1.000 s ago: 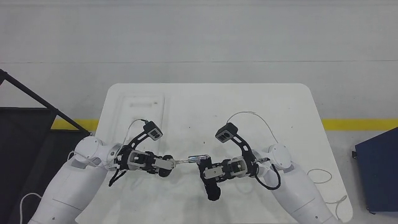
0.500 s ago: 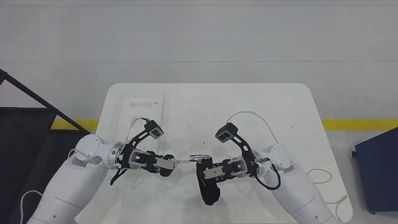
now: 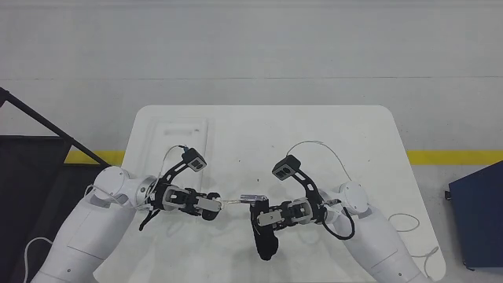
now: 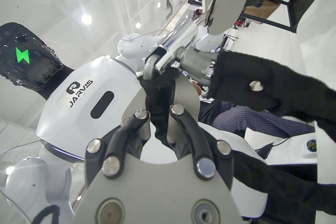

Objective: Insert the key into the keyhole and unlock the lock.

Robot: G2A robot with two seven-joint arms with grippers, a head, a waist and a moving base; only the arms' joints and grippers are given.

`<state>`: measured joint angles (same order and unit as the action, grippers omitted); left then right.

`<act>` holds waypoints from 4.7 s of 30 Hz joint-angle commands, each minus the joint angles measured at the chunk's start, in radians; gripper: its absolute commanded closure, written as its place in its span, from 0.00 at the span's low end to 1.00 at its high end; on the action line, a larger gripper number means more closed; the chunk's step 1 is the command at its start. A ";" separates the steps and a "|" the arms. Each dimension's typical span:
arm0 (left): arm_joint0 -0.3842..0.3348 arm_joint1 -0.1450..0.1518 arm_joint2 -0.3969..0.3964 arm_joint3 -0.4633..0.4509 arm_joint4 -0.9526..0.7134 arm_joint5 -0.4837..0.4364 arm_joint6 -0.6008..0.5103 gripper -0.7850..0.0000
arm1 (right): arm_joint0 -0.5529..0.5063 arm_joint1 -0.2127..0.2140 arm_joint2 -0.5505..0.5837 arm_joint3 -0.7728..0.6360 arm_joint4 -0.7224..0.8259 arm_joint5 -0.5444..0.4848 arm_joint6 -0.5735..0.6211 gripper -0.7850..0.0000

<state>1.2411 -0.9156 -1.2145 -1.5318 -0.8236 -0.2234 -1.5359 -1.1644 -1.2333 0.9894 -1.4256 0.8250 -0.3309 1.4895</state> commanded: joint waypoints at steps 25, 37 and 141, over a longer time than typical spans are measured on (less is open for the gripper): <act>-0.036 -0.010 0.014 0.008 0.015 -0.007 0.000 1.00 | 0.000 0.000 0.000 0.000 0.000 0.000 0.000 1.00; -0.085 -0.003 0.071 0.003 -0.056 -0.007 0.000 1.00 | 0.000 0.000 0.000 0.000 0.000 0.000 0.000 1.00; -0.128 0.162 0.280 -0.007 -0.151 -0.061 0.000 1.00 | 0.340 0.236 -0.618 -0.203 0.550 0.086 0.046 1.00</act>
<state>1.1127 -0.7540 -0.9341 -1.5390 -0.9743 -0.2843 -1.5359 -0.8313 -0.9975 0.3817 -1.6225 1.3732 -0.2425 1.5359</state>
